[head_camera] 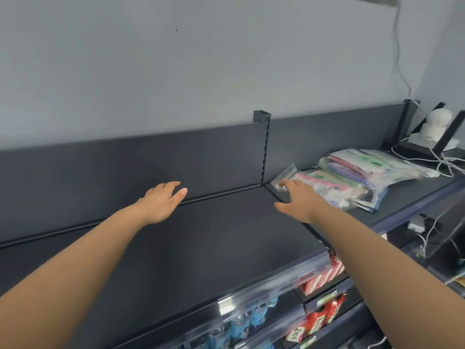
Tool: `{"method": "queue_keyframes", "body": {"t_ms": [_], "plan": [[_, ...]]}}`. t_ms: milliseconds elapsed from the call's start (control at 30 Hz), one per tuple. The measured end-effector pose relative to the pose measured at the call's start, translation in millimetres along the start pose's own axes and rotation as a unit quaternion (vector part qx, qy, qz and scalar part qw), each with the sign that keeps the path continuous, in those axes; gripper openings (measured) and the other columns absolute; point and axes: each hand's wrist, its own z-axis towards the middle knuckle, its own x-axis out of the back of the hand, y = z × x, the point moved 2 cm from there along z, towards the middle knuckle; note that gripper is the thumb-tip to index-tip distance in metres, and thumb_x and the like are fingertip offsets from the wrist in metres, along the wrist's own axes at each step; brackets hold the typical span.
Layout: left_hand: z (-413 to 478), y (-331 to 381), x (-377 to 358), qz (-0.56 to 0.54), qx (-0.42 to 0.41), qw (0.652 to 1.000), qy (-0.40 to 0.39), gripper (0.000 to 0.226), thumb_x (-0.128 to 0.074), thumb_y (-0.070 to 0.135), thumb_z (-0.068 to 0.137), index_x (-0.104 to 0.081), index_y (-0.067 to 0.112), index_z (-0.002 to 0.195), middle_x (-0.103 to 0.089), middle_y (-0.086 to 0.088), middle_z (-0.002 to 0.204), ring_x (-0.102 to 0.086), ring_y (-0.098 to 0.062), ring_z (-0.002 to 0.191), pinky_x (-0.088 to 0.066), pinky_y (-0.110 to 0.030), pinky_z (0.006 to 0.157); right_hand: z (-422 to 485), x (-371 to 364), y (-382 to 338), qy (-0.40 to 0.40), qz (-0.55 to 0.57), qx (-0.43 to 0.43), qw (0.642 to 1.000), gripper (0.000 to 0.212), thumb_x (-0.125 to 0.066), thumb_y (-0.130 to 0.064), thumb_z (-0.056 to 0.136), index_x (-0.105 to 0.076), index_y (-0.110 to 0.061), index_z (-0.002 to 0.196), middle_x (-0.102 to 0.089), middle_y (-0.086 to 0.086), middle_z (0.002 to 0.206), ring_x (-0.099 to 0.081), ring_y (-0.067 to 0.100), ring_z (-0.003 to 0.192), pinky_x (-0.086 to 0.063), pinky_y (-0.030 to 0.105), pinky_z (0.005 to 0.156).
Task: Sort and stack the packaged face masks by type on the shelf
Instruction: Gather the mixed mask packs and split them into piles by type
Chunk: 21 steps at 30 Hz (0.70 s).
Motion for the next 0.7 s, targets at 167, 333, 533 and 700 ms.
{"method": "queue_keyframes", "body": {"t_ms": [167, 333, 533, 700], "plan": [[13, 46, -22, -0.023, 0.011, 0.999, 0.021, 0.069, -0.023, 0.064, 0.097, -0.024, 0.025, 0.154, -0.026, -0.007, 0.160, -0.020, -0.032, 0.148, -0.021, -0.051, 0.119, 18, 23, 62, 0.016, -0.015, 0.018, 1.000, 0.067, -0.059, -0.044, 0.087, -0.036, -0.020, 0.146, -0.040, 0.009, 0.148, -0.039, 0.032, 0.134, -0.038, 0.045, 0.107], [24, 111, -60, -0.034, 0.010, 0.999, 0.030, 0.073, -0.025, 0.067, 0.095, -0.024, 0.024, 0.154, -0.028, -0.004, 0.160, -0.022, -0.027, 0.148, -0.024, -0.051, 0.118, 32, 42, 138, 0.005, -0.022, 0.032, 0.999, 0.066, -0.059, -0.041, 0.088, -0.036, -0.018, 0.145, -0.040, 0.008, 0.148, -0.044, 0.029, 0.131, -0.040, 0.041, 0.105], [33, 193, -114, -0.049, 0.009, 0.998, 0.026, 0.067, -0.026, 0.061, 0.099, -0.025, 0.022, 0.154, -0.029, -0.003, 0.159, -0.023, -0.024, 0.148, -0.024, -0.047, 0.119, 42, 58, 202, -0.030, 0.009, 0.091, 0.995, 0.065, -0.060, -0.032, 0.089, -0.035, -0.018, 0.147, -0.037, 0.004, 0.152, -0.041, 0.024, 0.135, -0.038, 0.037, 0.106], [42, 238, -136, -0.047, 0.004, 0.999, 0.010, 0.068, -0.026, 0.061, 0.099, -0.023, 0.023, 0.155, -0.026, -0.001, 0.161, -0.021, -0.023, 0.149, -0.023, -0.047, 0.120, 51, 86, 233, 0.009, 0.029, 0.125, 0.992, 0.061, -0.061, -0.030, 0.090, -0.038, -0.019, 0.146, -0.026, 0.002, 0.158, -0.028, 0.022, 0.144, -0.032, 0.036, 0.112]]}}
